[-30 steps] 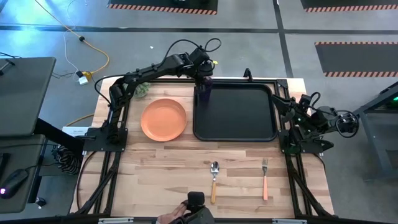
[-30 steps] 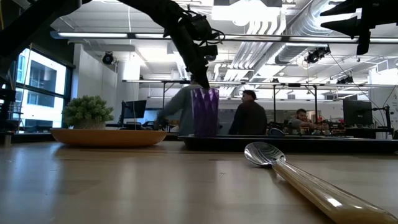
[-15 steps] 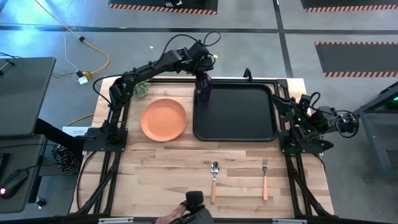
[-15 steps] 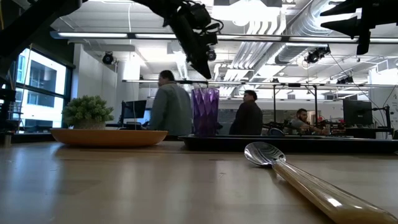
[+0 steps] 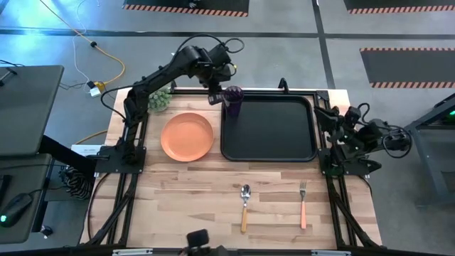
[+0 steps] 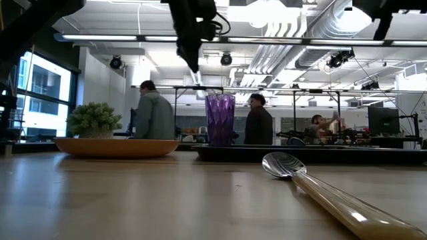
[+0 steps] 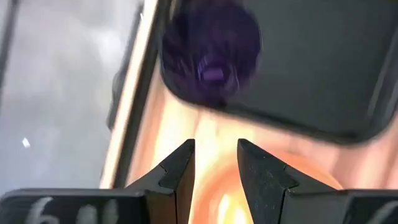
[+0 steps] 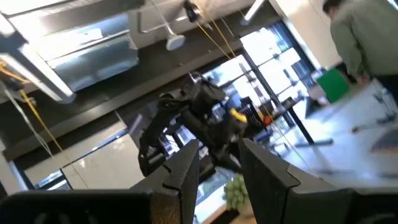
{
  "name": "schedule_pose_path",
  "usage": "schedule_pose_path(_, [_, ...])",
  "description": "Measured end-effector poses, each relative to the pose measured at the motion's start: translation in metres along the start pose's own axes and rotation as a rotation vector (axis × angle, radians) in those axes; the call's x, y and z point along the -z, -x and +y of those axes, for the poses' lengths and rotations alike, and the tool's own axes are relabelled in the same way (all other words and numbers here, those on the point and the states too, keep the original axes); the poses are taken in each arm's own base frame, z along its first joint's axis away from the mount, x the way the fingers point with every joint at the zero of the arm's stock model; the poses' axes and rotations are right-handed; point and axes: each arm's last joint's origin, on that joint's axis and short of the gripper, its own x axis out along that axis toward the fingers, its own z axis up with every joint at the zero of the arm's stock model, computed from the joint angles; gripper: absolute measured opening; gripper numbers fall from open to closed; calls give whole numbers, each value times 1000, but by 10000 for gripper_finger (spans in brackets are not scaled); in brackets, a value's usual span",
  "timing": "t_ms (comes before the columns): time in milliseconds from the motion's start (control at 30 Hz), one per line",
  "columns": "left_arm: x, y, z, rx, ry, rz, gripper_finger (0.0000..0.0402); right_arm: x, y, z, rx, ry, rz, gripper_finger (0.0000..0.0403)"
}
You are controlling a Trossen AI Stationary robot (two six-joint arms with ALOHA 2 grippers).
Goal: Pick and place plate/cup/fork/spoon on tray
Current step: Put the orange fork to the left side of the black serving tray
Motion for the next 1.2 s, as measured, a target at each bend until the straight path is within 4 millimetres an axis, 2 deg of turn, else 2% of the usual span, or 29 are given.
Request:
schedule_pose_path(200, [16,18,-4,24,101,85,111,-13,-14,16,-23,64,2,110])
schedule_pose_path(433, [21,43,-14,65,164,12,111,-35,-34,39,-12,171,97,110])
schedule_pose_path(533, [23,54,-22,70,147,-14,111,-40,-42,47,9,164,173,110])
schedule_pose_path(667, [27,70,-35,77,118,-55,111,-41,-53,57,66,45,294,110])
schedule_pose_path(867, [43,86,-57,99,78,-57,111,-21,-63,68,136,-260,632,110])
schedule_pose_path(1067, [62,91,-74,112,70,-68,111,21,-73,78,228,-470,952,110])
schedule_pose_path(1200, [74,91,-83,119,65,-111,111,49,-73,82,371,-558,1111,110])
